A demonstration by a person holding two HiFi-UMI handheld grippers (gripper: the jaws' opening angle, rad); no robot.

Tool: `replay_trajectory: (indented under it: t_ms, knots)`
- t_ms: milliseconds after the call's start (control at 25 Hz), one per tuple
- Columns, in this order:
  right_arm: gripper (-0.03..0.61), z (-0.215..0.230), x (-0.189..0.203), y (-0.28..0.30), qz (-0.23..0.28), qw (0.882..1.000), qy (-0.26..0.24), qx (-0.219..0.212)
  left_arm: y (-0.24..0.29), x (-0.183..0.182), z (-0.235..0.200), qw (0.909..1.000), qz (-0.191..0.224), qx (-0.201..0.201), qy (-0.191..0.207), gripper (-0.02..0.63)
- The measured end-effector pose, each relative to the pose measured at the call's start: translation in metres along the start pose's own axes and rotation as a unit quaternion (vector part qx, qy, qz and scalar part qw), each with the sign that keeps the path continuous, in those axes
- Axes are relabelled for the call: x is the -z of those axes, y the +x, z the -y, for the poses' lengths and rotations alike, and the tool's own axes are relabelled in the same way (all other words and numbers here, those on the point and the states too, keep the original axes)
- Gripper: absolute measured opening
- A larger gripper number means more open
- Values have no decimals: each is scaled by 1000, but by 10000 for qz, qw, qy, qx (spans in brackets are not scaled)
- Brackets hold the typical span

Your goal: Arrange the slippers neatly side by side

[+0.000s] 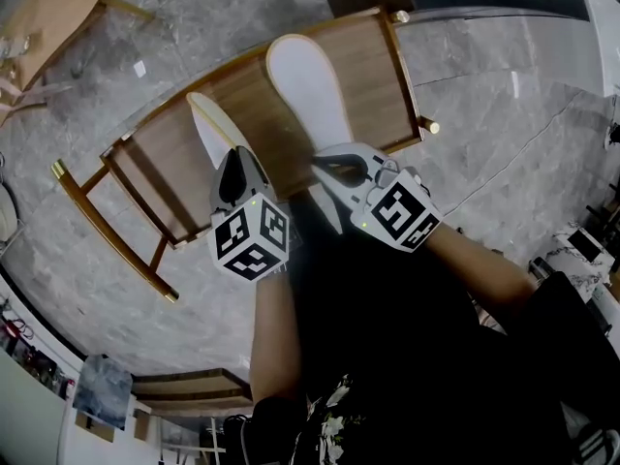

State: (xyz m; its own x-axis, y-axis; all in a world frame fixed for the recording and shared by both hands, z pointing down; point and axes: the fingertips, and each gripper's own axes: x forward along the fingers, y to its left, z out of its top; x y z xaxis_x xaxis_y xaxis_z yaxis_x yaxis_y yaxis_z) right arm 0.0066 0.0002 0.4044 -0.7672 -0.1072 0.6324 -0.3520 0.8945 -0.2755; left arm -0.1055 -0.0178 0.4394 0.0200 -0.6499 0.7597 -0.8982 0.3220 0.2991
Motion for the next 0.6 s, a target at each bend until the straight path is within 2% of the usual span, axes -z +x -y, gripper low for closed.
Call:
replay_trajectory:
  t_ms: [120,280,480,600]
  knots:
    - [0,-2,-1,3,68,9999,83,8,5,2,12,9996,-73,257,38,29]
    - [0,-1,-1,0,208,9995,235,22,14,5,29,9968,-215,723,-255,38]
    - [0,3,6,-2,189,9991,369,116,28,15,30,9941,-470,851,-486,40]
    - [0,5,11,-3,168,9987,459,168,31,25,30,9927,-634,928,-441,40]
